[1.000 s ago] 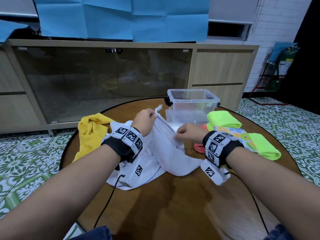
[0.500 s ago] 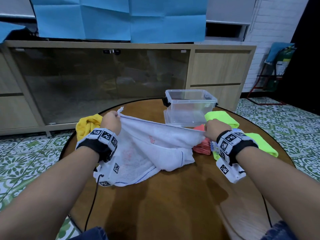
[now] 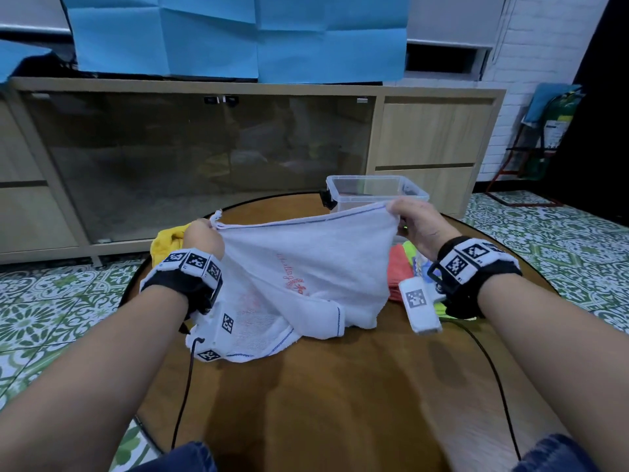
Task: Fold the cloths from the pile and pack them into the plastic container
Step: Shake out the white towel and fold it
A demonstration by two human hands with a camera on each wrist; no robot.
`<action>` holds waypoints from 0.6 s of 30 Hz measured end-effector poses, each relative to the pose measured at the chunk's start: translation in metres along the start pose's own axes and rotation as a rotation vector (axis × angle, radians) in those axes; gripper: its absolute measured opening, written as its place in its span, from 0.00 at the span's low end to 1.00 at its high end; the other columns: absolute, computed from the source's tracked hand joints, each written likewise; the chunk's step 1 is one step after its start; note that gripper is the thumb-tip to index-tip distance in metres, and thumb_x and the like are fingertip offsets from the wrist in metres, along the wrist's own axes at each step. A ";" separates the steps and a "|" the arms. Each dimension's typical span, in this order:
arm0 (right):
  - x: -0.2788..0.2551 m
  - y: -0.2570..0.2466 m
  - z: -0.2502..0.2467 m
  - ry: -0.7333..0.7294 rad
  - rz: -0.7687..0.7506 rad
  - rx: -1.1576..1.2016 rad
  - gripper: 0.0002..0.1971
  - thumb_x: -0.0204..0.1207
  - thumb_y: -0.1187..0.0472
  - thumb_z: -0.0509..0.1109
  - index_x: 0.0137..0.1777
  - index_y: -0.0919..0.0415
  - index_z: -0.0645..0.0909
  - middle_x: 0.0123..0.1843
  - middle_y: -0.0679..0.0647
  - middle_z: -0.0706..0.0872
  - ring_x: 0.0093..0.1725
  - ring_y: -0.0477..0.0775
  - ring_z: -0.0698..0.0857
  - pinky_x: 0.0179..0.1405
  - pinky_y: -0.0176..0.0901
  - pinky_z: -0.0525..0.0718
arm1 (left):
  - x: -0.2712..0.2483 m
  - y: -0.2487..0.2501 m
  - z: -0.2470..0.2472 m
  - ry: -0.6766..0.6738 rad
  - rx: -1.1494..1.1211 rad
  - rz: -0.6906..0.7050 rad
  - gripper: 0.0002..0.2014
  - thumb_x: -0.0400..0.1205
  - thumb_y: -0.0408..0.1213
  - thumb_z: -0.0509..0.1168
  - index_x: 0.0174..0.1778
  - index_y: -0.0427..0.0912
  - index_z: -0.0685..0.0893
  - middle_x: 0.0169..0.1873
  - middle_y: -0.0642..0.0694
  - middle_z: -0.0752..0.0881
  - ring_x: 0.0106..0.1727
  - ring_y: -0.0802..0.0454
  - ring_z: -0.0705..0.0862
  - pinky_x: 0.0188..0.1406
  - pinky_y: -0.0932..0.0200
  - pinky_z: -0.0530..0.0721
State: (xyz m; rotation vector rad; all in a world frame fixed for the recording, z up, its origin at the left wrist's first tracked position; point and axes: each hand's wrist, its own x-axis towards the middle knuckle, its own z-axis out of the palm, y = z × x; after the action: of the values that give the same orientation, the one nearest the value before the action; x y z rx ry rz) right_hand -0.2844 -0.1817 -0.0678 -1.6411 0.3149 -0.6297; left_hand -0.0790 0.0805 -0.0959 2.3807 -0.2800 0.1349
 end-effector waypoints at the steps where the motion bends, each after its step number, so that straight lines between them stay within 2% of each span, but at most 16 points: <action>1: -0.002 0.000 0.001 -0.004 -0.013 -0.177 0.20 0.76 0.69 0.66 0.23 0.53 0.79 0.23 0.45 0.74 0.25 0.41 0.70 0.29 0.35 0.67 | 0.000 -0.002 -0.002 0.016 -0.003 -0.005 0.15 0.85 0.25 0.52 0.63 0.24 0.78 0.42 0.37 0.73 0.46 0.44 0.69 0.46 0.58 0.65; 3: -0.005 0.003 0.002 -0.104 -0.040 -0.635 0.19 0.77 0.71 0.63 0.23 0.61 0.75 0.26 0.50 0.74 0.29 0.48 0.72 0.34 0.42 0.69 | 0.001 -0.006 -0.003 0.040 -0.050 -0.025 0.16 0.85 0.25 0.52 0.63 0.24 0.79 0.40 0.32 0.79 0.48 0.38 0.75 0.47 0.51 0.70; 5: -0.005 0.011 -0.001 -0.147 -0.082 -1.000 0.14 0.76 0.67 0.65 0.30 0.74 0.75 0.35 0.60 0.73 0.37 0.59 0.74 0.40 0.49 0.73 | 0.001 -0.004 -0.003 0.056 -0.081 -0.027 0.16 0.85 0.26 0.52 0.63 0.25 0.80 0.54 0.27 0.83 0.58 0.30 0.78 0.54 0.45 0.75; 6: -0.002 0.014 -0.005 -0.107 -0.099 -1.034 0.14 0.75 0.65 0.67 0.32 0.77 0.77 0.37 0.63 0.73 0.38 0.60 0.74 0.42 0.50 0.75 | 0.001 -0.003 -0.003 0.062 -0.091 -0.024 0.16 0.85 0.26 0.52 0.63 0.25 0.80 0.58 0.26 0.82 0.61 0.30 0.78 0.56 0.44 0.75; 8: 0.001 0.015 -0.011 0.021 -0.112 -0.948 0.13 0.73 0.64 0.69 0.33 0.75 0.78 0.35 0.66 0.75 0.36 0.57 0.74 0.40 0.49 0.74 | 0.000 0.001 -0.002 0.080 -0.135 -0.019 0.15 0.84 0.26 0.53 0.62 0.25 0.80 0.59 0.26 0.82 0.61 0.30 0.78 0.55 0.45 0.76; 10: 0.006 0.014 -0.015 0.135 -0.087 -0.923 0.11 0.73 0.64 0.70 0.34 0.73 0.80 0.34 0.69 0.80 0.36 0.58 0.76 0.37 0.46 0.72 | -0.003 0.004 -0.001 0.100 -0.183 0.021 0.14 0.83 0.26 0.54 0.58 0.26 0.82 0.55 0.26 0.83 0.50 0.32 0.79 0.44 0.48 0.74; 12: 0.011 0.015 -0.016 0.193 -0.079 -0.873 0.10 0.73 0.65 0.71 0.37 0.74 0.80 0.33 0.68 0.80 0.35 0.59 0.76 0.35 0.43 0.69 | -0.004 0.006 -0.001 0.119 -0.215 0.034 0.13 0.84 0.26 0.54 0.55 0.26 0.83 0.52 0.26 0.84 0.42 0.40 0.75 0.38 0.54 0.68; 14: 0.010 0.010 -0.012 0.238 -0.070 -0.675 0.04 0.73 0.68 0.72 0.42 0.68 0.79 0.29 0.57 0.75 0.31 0.52 0.73 0.32 0.41 0.69 | -0.004 0.008 -0.003 0.126 -0.278 0.029 0.14 0.84 0.28 0.54 0.58 0.27 0.82 0.54 0.26 0.83 0.42 0.41 0.74 0.39 0.54 0.68; 16: 0.009 0.007 -0.010 0.282 -0.023 -0.459 0.10 0.73 0.69 0.73 0.50 0.60 0.75 0.31 0.53 0.73 0.30 0.47 0.73 0.31 0.36 0.71 | -0.005 0.010 -0.005 0.135 -0.309 0.010 0.14 0.85 0.28 0.53 0.60 0.28 0.81 0.55 0.27 0.83 0.49 0.33 0.79 0.44 0.47 0.74; 17: 0.008 0.006 -0.008 0.291 0.011 -0.376 0.11 0.73 0.70 0.73 0.49 0.59 0.75 0.32 0.52 0.74 0.31 0.46 0.73 0.30 0.34 0.72 | -0.005 0.011 -0.005 0.128 -0.311 0.003 0.14 0.84 0.28 0.53 0.60 0.28 0.80 0.55 0.27 0.83 0.52 0.32 0.80 0.46 0.45 0.76; 18: 0.008 0.006 -0.006 0.289 0.038 -0.327 0.09 0.73 0.70 0.73 0.45 0.59 0.76 0.31 0.52 0.74 0.30 0.46 0.73 0.28 0.31 0.72 | -0.006 0.012 -0.004 0.129 -0.299 0.013 0.13 0.84 0.28 0.53 0.57 0.27 0.80 0.51 0.27 0.82 0.50 0.33 0.79 0.44 0.46 0.75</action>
State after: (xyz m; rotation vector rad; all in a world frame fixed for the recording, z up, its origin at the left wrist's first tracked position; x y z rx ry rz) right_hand -0.2806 -0.1917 -0.0718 -1.8493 0.6872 -0.8208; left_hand -0.0874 0.0758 -0.0865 2.0649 -0.2362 0.2355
